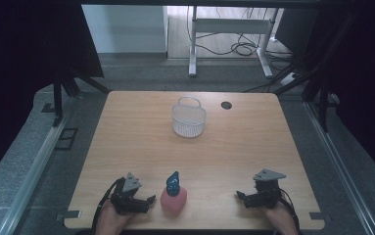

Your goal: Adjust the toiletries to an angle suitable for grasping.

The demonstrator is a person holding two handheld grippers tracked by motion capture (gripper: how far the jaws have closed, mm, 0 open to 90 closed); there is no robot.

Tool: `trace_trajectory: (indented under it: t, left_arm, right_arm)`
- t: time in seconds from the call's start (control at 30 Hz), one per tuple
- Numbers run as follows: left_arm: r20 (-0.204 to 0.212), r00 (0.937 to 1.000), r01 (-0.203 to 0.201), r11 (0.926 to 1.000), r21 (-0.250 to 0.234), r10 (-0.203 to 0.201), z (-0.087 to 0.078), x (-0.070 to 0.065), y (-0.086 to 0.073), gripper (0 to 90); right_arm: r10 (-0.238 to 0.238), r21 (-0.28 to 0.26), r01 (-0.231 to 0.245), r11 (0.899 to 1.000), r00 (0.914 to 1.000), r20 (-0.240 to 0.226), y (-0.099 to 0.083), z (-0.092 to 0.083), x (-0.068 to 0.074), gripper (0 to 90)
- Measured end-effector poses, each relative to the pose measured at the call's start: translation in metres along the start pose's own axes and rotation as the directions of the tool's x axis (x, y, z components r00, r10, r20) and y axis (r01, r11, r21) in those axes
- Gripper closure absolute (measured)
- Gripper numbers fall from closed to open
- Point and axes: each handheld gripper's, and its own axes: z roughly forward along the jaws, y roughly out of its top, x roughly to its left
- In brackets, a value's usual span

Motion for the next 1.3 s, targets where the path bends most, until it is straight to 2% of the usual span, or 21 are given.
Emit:
trace_trajectory:
  t: [0.8, 1.1, 1.3]
  left_arm:
    - [-0.011, 0.9998, 0.015, 0.9999, 0.004, -0.015, 0.0001, -0.0020, 0.0012, 11.4]
    - [-0.015, 0.9999, -0.005, 0.9997, 0.025, 0.006, -0.0028, -0.0030, 0.0028, 12.3]
    - [-0.010, 0.9997, -0.023, 0.9997, 0.001, 0.023, -0.0092, -0.0052, 0.0044, 12.4]
  right_arm:
    - [-0.005, -0.001, 0.005, 1.000, 1.0000, -0.001, 0.0008, 0.0009, -0.0005, 0.0]
    - [-0.004, -0.001, 0.004, 1.000, 1.0000, -0.001, 0.0009, 0.0010, -0.0005, 0.0]
    - [-0.004, -0.001, 0.004, 1.000, 1.0000, -0.001, 0.0009, 0.0010, -0.0005, 0.0]
